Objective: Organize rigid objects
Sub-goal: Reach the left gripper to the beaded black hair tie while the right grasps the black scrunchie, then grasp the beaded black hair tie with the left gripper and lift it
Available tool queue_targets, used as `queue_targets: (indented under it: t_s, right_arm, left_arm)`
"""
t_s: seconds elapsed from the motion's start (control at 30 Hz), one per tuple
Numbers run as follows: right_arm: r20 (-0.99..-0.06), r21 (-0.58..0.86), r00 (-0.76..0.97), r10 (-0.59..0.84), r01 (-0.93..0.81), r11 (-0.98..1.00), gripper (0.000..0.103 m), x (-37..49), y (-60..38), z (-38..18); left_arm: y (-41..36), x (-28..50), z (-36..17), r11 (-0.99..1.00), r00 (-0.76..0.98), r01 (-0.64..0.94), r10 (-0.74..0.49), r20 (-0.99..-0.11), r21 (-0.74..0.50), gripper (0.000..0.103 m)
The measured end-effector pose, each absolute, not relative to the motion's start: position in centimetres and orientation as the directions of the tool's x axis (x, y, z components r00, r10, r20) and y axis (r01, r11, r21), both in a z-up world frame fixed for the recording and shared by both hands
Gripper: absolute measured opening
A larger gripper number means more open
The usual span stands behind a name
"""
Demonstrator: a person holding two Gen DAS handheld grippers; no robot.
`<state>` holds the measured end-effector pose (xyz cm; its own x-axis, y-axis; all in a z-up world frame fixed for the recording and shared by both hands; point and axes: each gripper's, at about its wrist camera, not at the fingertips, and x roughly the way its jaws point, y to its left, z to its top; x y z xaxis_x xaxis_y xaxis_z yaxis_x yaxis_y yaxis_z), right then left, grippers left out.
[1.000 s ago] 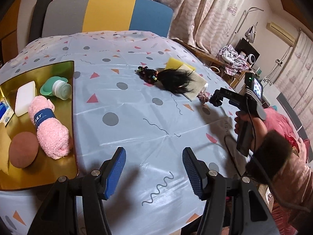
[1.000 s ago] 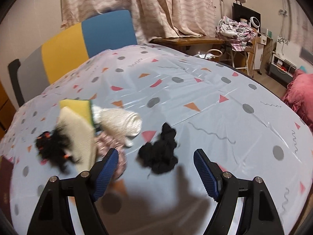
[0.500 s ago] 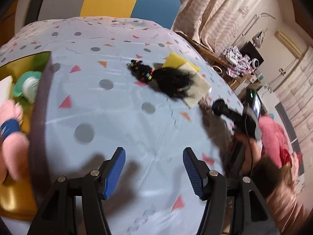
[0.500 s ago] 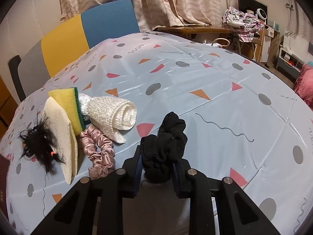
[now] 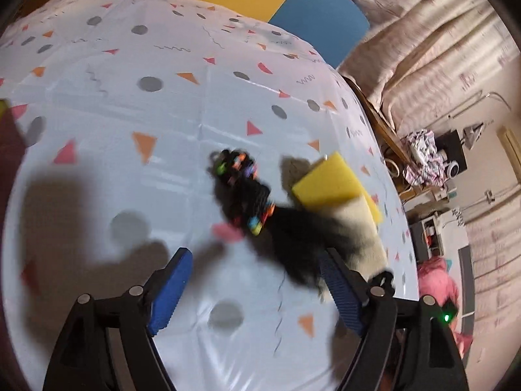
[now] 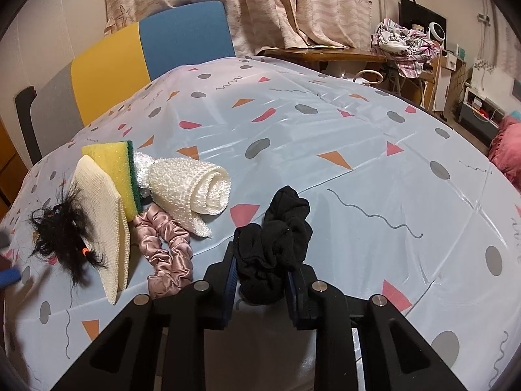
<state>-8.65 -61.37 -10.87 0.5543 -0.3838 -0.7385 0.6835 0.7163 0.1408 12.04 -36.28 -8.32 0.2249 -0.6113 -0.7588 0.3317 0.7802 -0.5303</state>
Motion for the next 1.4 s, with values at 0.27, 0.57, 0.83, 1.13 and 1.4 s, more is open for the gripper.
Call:
queue_targets:
  t_s: [0.27, 0.57, 0.83, 1.13, 1.4]
  right_arm:
    - [-0.731, 0.161, 0.565, -0.382, 0.688, 0.708, 0.026, -8.9, -61.7, -11.0]
    - [-0.728, 0.153, 0.563, -0.391, 0.690, 0.707, 0.026, -8.8, -61.6, -11.1]
    - [-0.727, 0.133, 0.546, -0.417, 0.707, 0.694, 0.026, -9.0, -61.5, -11.0]
    - [-0.732, 0.081, 0.516, -0.445, 0.714, 0.696, 0.026, -8.5, -61.1, -10.9]
    - [-0.725, 0.033, 0.499, -0.474, 0.713, 0.700, 0.026, -8.3, -60.4, -10.6]
  left_arm:
    - [-40.8, 15.6, -10.0, 0.849, 0.284, 0.339, -0.502, -0.817, -0.405, 0.084]
    - [-40.7, 13.6, -11.2, 0.835, 0.350, 0.468, -0.476, -0.807, -0.290, 0.038]
    - [-37.1, 10.1, -11.1, 0.827, 0.375, 0.467, -0.507, -0.776, -0.314, 0.034]
    - [-32.8, 4.8, -10.5, 0.788, 0.340, 0.497, -0.562, -0.754, -0.363, 0.031]
    - [-29.0, 1.5, -8.2, 0.746, 0.327, 0.533, -0.617, -0.716, -0.400, 0.031]
